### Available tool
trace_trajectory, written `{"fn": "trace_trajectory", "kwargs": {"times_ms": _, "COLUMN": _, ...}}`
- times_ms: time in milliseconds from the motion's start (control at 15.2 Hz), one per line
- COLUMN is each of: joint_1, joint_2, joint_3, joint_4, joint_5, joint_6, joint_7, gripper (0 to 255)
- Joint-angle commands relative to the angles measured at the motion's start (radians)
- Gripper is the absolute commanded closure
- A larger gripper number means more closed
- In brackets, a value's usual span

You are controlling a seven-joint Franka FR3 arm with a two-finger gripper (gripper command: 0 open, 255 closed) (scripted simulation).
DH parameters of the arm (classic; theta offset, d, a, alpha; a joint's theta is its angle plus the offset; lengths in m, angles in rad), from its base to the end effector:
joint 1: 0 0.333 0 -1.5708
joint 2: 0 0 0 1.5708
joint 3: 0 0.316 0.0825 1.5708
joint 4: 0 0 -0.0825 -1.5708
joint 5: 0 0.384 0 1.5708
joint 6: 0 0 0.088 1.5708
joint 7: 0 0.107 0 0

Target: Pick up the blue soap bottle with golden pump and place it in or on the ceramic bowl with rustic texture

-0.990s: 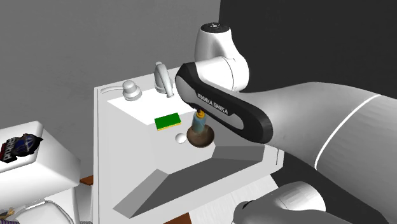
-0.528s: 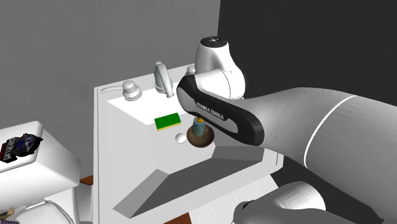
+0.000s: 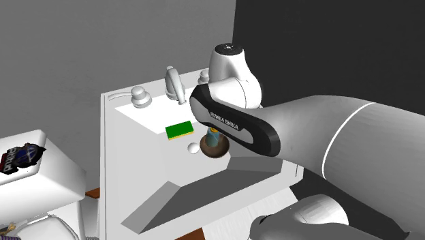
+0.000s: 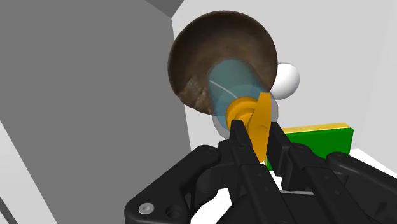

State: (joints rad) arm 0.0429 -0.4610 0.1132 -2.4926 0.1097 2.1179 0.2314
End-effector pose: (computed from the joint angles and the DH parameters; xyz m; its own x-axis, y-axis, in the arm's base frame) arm 0.4054 0.0702 0.4556 0.9877 -0.1396 0.0704 -0.1350 -0.9887 -0.0658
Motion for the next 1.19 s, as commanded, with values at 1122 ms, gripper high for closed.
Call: {"fn": "trace_trajectory", "kwargs": {"times_ms": 1122, "joint_1": -0.003, "joint_2": -0.045, "joint_3": -0.011, "joint_4": 0.093, "joint_5": -0.007, "joint_6": -0.137, "joint_7": 0.001, "gripper": 0}}
